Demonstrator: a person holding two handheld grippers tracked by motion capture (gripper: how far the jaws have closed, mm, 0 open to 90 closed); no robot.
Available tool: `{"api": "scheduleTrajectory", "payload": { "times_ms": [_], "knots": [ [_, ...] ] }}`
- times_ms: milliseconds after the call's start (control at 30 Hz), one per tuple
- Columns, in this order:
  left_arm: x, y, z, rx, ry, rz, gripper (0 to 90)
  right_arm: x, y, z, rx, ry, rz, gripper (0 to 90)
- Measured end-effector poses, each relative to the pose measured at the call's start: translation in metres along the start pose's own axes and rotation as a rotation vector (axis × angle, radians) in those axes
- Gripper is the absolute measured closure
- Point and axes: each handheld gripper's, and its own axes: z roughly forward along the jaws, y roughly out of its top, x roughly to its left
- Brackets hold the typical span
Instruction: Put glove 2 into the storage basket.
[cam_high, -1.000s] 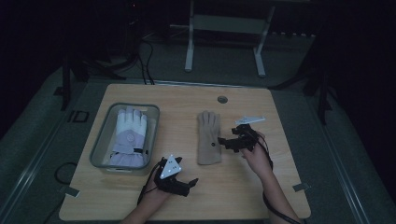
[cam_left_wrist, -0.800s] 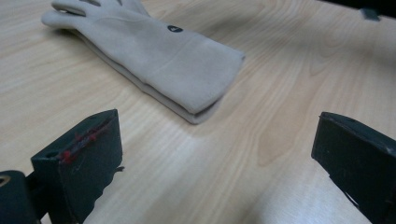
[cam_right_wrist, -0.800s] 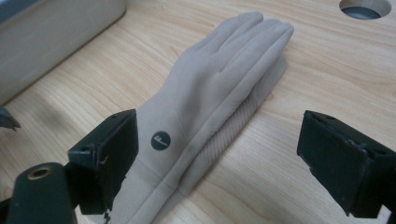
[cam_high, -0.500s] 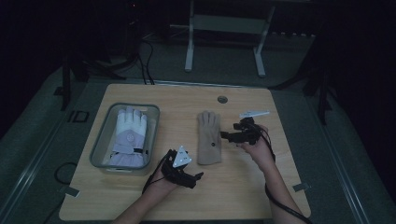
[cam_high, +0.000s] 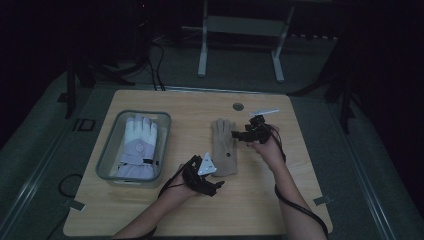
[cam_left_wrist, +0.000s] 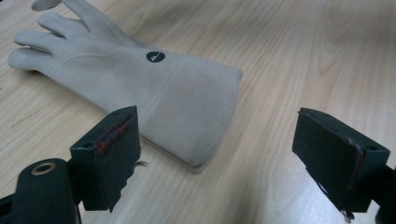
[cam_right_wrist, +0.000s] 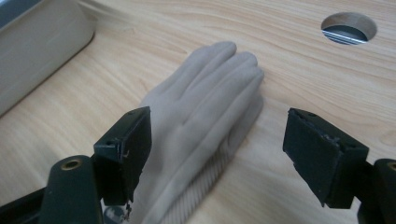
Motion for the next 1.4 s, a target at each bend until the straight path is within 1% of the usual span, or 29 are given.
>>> {"api": "scheduleTrajectory", "payload": {
  "times_ms": [67, 133, 200, 267, 333, 367, 400, 467, 533, 600, 633, 700, 733, 767, 800, 833, 867, 900, 933, 1000, 1067, 1100, 1133, 1167, 1200, 1233, 1267, 1333, 1400],
  "knots": [
    [0.0, 0.003, 0.004, 0.013, -0.003, 0.007, 18.3, 0.0, 0.003, 0.007, 0.009, -0.01, 0.0, 23.6],
    [0.0, 0.006, 0.008, 0.033, 0.003, 0.018, 19.9, -0.001, 0.007, 0.013, 0.005, -0.015, 0.025, 23.6],
    [0.0, 0.008, 0.012, 0.054, 0.013, 0.038, 20.2, -0.001, 0.01, 0.019, 0.011, -0.019, 0.05, 26.4],
    [0.002, 0.01, 0.016, 0.066, 0.012, 0.036, 21.5, 0.0, 0.013, 0.025, 0.012, -0.018, 0.078, 26.5],
    [0.005, 0.011, 0.019, 0.088, 0.002, 0.039, 22.7, 0.002, 0.015, 0.032, 0.025, -0.028, 0.087, 26.5],
    [0.005, 0.011, 0.02, 0.092, 0.01, 0.053, 22.7, 0.002, 0.016, 0.036, 0.028, -0.03, 0.092, 27.1],
    [0.005, 0.012, 0.021, 0.099, 0.005, 0.059, 23.4, 0.003, 0.016, 0.04, 0.034, -0.033, 0.104, 28.6],
    [0.005, 0.012, 0.023, 0.112, 0.006, 0.069, 23.7, 0.004, 0.016, 0.046, 0.046, -0.053, 0.11, 28.6],
    [0.006, 0.013, 0.025, 0.127, 0.001, 0.072, 23.7, 0.004, 0.015, 0.053, 0.065, -0.048, 0.114, 28.6],
    [0.006, 0.013, 0.028, 0.128, -0.005, 0.067, 24.3, 0.004, 0.013, 0.06, 0.091, -0.069, 0.12, 28.5],
    [0.006, 0.013, 0.029, 0.129, -0.003, 0.069, 27.9, 0.002, 0.012, 0.063, 0.096, -0.069, 0.131, 28.5],
    [0.006, 0.013, 0.032, 0.135, -0.027, 0.062, 32.1, 0.001, 0.009, 0.067, 0.116, -0.062, 0.159, 28.5],
    [0.006, 0.013, 0.034, 0.146, -0.026, 0.064, 33.0, 0.0, 0.008, 0.069, 0.125, -0.06, 0.163, 28.5],
    [0.006, 0.012, 0.036, 0.152, -0.038, 0.064, 34.6, 0.0, 0.007, 0.07, 0.128, -0.055, 0.169, 28.6],
    [0.006, 0.012, 0.039, 0.157, -0.04, 0.063, 38.3, 0.0, 0.007, 0.072, 0.136, -0.052, 0.175, 29.5],
    [0.006, 0.011, 0.04, 0.166, -0.039, 0.067, 38.6, 0.0, 0.006, 0.072, 0.143, -0.049, 0.18, 29.8],
    [0.006, 0.011, 0.041, 0.171, -0.045, 0.065, 39.5, 0.0, 0.006, 0.073, 0.142, -0.048, 0.18, 30.8],
    [0.006, 0.01, 0.042, 0.179, -0.045, 0.068, 41.9, 0.0, 0.006, 0.072, 0.148, -0.046, 0.177, 34.0],
    [0.006, 0.01, 0.043, 0.182, -0.038, 0.075, 42.3, 0.0, 0.006, 0.073, 0.154, -0.042, 0.165, 35.9],
    [0.005, 0.01, 0.045, 0.187, -0.03, 0.082, 42.8, 0.002, 0.007, 0.073, 0.167, -0.03, 0.142, 44.8],
    [0.006, 0.011, 0.046, 0.19, -0.028, 0.079, 45.7, 0.004, 0.008, 0.074, 0.176, -0.03, 0.137, 50.0],
    [0.006, 0.012, 0.046, 0.19, -0.027, 0.078, 46.9, 0.004, 0.008, 0.075, 0.183, -0.021, 0.145, 52.9],
    [0.006, 0.012, 0.047, 0.19, -0.018, 0.072, 50.1, 0.004, 0.009, 0.075, 0.189, -0.018, 0.152, 54.9],
    [0.007, 0.012, 0.047, 0.196, -0.003, 0.074, 55.8, 0.005, 0.009, 0.075, 0.193, -0.016, 0.157, 57.1],
    [0.007, 0.013, 0.047, 0.2, 0.002, 0.079, 60.5, 0.005, 0.01, 0.076, 0.197, -0.01, 0.166, 58.7],
    [0.007, 0.013, 0.047, 0.208, 0.028, 0.089, 66.1, 0.005, 0.01, 0.076, 0.197, -0.011, 0.171, 60.1],
    [0.007, 0.014, 0.047, 0.214, 0.036, 0.097, 73.3, 0.005, 0.01, 0.075, 0.197, -0.01, 0.18, 61.5],
    [0.007, 0.015, 0.046, 0.215, 0.038, 0.089, 78.1, 0.005, 0.011, 0.074, 0.196, -0.01, 0.186, 63.4],
    [0.007, 0.016, 0.044, 0.214, 0.041, 0.09, 80.5, 0.006, 0.012, 0.073, 0.187, -0.017, 0.194, 64.9]
  ]
}}
